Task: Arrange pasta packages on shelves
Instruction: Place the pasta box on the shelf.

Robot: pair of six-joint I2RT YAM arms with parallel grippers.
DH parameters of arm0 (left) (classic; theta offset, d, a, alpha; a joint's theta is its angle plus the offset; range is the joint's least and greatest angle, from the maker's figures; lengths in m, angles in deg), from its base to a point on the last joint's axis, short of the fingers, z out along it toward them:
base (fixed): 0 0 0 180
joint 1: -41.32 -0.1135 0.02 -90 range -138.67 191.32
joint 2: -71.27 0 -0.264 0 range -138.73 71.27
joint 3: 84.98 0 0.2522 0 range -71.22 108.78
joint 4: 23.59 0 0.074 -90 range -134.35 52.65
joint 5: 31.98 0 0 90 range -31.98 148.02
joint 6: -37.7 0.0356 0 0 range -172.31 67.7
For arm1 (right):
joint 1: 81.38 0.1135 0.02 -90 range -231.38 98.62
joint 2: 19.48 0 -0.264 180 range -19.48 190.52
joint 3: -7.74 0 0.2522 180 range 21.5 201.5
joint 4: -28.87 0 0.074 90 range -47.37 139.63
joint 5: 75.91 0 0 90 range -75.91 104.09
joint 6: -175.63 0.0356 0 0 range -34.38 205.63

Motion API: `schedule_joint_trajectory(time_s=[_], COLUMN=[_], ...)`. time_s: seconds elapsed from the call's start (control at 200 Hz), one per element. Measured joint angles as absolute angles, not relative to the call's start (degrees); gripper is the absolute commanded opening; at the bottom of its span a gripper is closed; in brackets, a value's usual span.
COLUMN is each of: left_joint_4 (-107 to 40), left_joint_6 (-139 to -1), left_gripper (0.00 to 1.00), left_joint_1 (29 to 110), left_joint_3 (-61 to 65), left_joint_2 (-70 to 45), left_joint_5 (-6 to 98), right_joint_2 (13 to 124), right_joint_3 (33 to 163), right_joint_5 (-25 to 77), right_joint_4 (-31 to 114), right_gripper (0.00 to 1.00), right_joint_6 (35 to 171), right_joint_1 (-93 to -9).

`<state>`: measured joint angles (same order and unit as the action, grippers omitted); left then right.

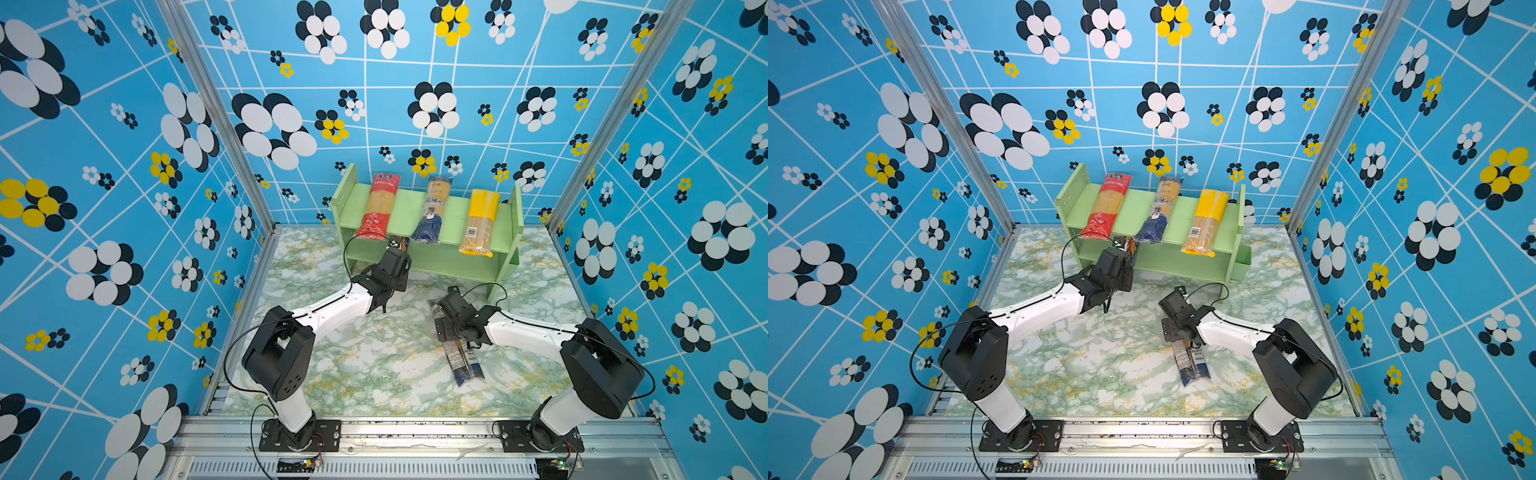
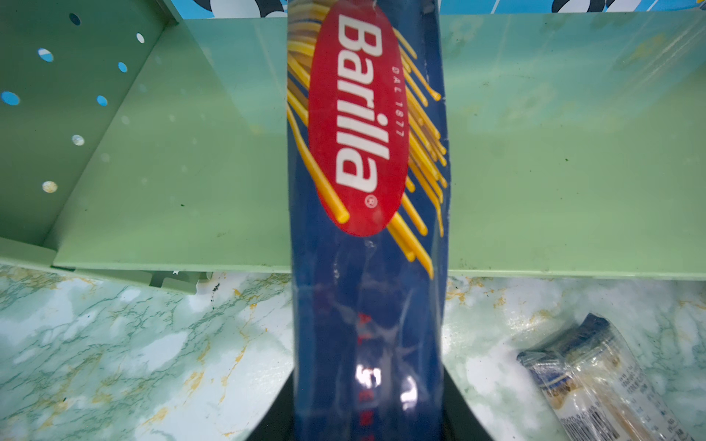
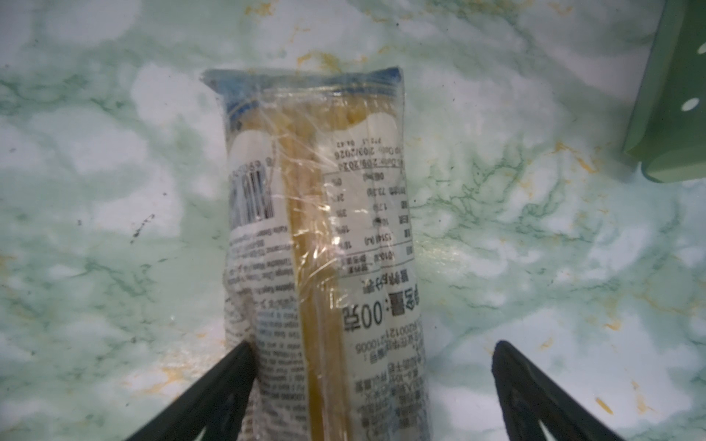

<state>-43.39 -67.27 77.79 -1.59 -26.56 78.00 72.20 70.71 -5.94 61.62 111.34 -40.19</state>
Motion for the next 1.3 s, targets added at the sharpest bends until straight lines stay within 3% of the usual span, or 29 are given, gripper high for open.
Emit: schedule_joint_trajectory(time_s=[0.67,1.305], left_joint_4=[-43.4,-43.4], left_joint_6=[-67.0,-67.0], left_gripper=[0.13,0.22], left_joint_1=[76.3,75.5], left_joint_3=[0.1,0.9], left_joint_2=[-27.7,-28.4], left_joint_5=[75.3,73.7], right_joint_2=[72.2,72.2], right_joint_3=[70.7,70.7], right_joint_5=[-5.9,-6.0], right_joint_4=[61.6,61.7], right_gripper=[0.99,0.99], right_joint_6=[111.4,111.4], right_joint_1=[-40.2,-40.2])
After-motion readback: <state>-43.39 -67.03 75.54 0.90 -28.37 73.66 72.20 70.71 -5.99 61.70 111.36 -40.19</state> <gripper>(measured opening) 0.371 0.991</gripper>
